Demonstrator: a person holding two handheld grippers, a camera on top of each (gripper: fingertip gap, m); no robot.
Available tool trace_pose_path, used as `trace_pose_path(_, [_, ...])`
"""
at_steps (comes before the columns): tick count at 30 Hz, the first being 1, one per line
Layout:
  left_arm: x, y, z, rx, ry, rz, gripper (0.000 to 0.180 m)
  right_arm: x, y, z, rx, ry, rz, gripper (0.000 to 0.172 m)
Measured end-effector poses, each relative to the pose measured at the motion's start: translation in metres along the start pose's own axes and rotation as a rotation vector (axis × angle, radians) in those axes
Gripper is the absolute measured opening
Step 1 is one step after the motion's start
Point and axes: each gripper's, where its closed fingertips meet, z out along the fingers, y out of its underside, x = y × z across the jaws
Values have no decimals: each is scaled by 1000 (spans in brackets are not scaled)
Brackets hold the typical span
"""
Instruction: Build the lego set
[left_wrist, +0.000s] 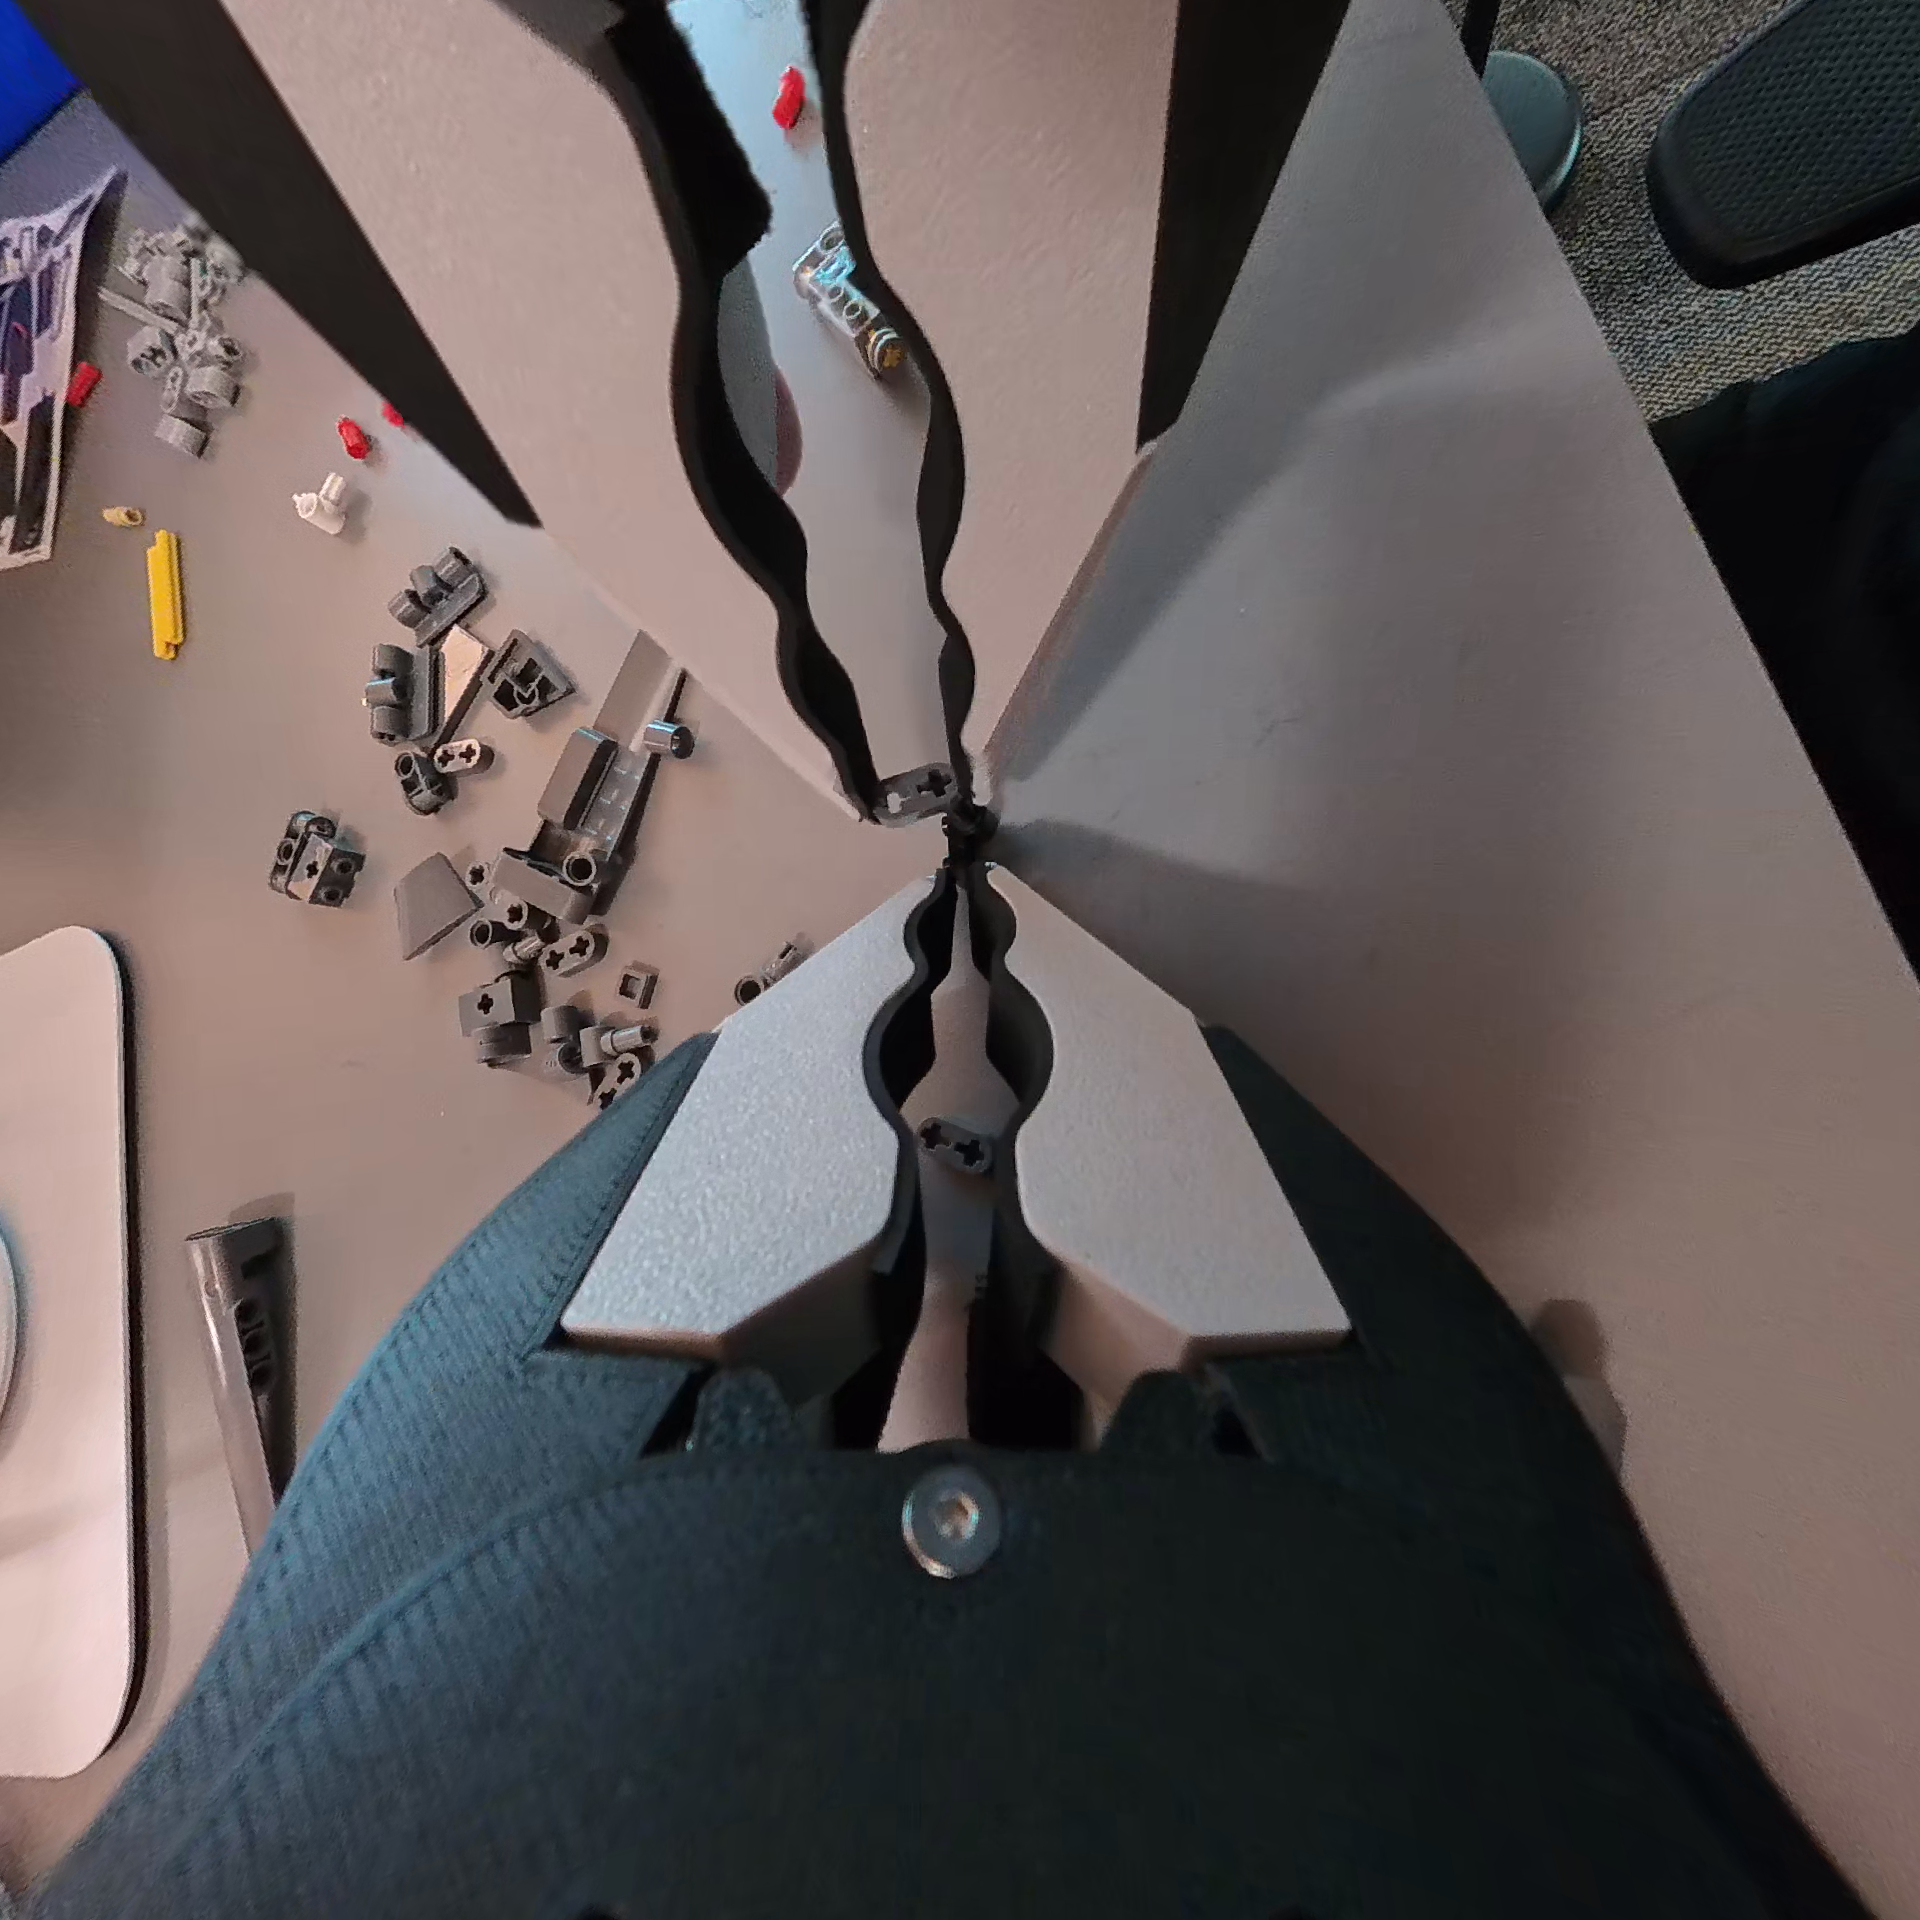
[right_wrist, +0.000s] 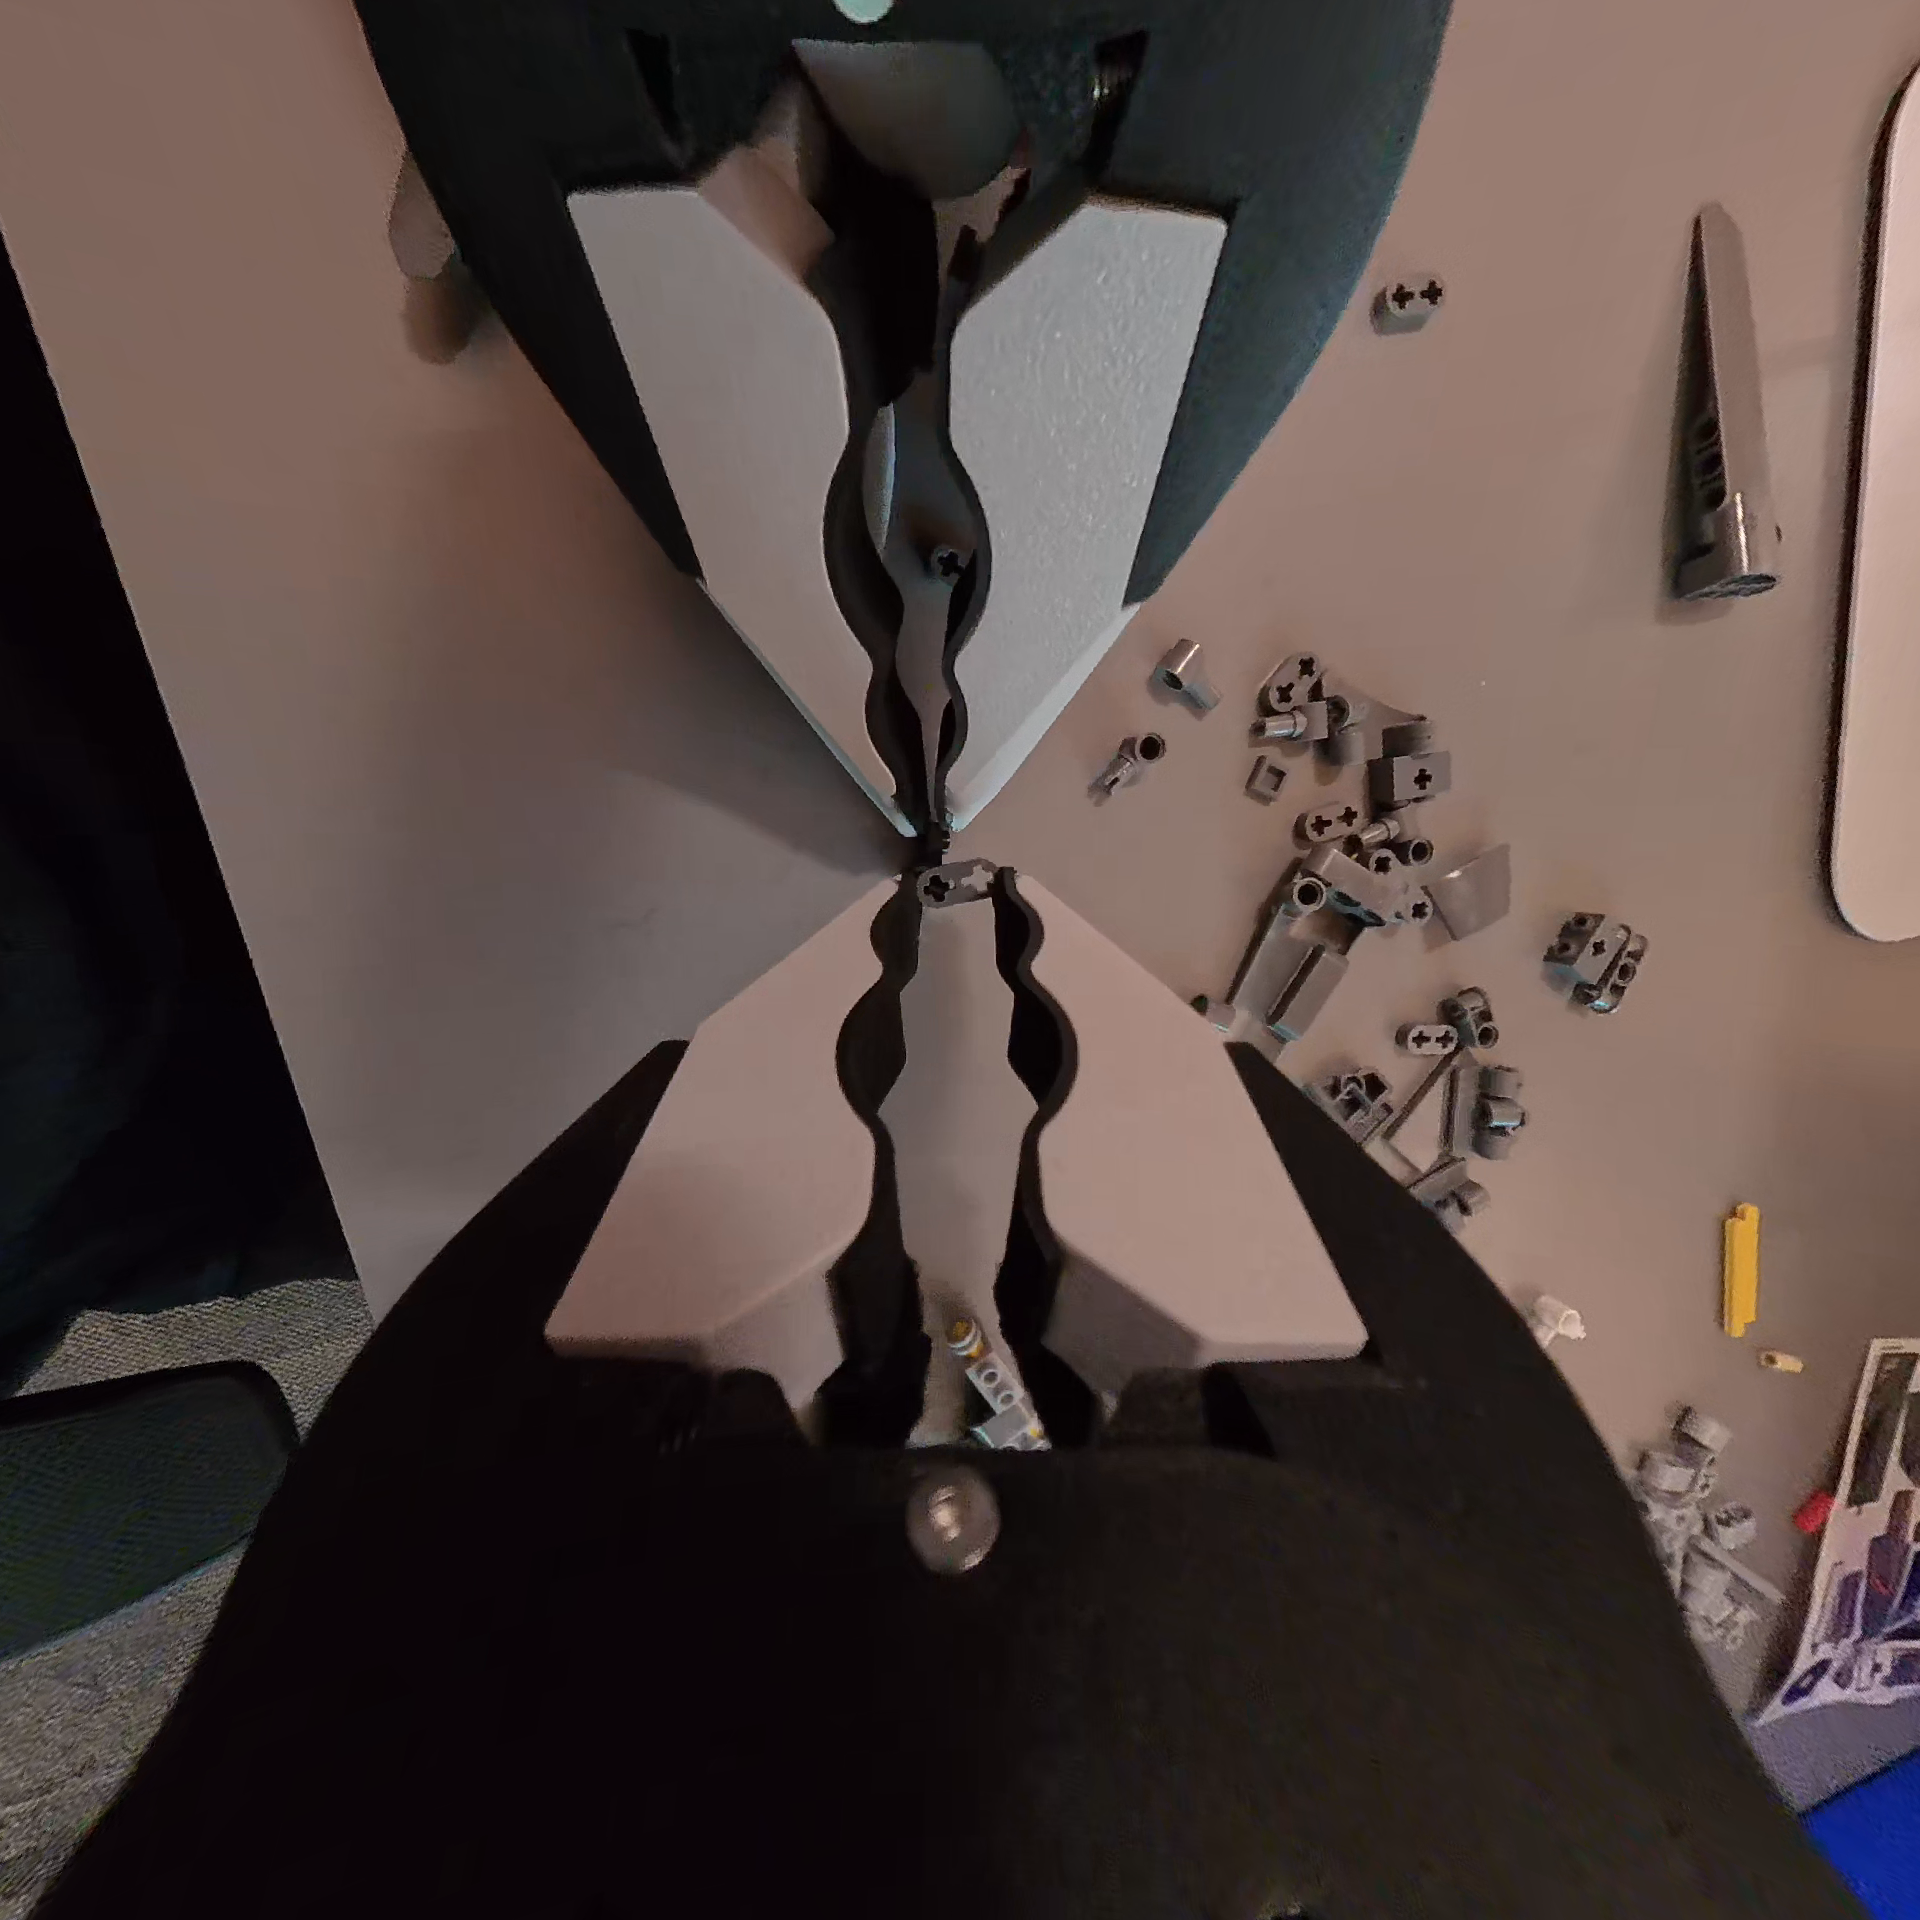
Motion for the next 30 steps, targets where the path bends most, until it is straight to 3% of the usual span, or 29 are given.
trace_pose_path(19, [5,-1,-1,-37,-44,7,0,-2,1,-1,18,60,222,12])
trace_pose_path(30, [9,-3,-2,-13,-25,35,0,-5,0,-1,1,-38,-53,12])
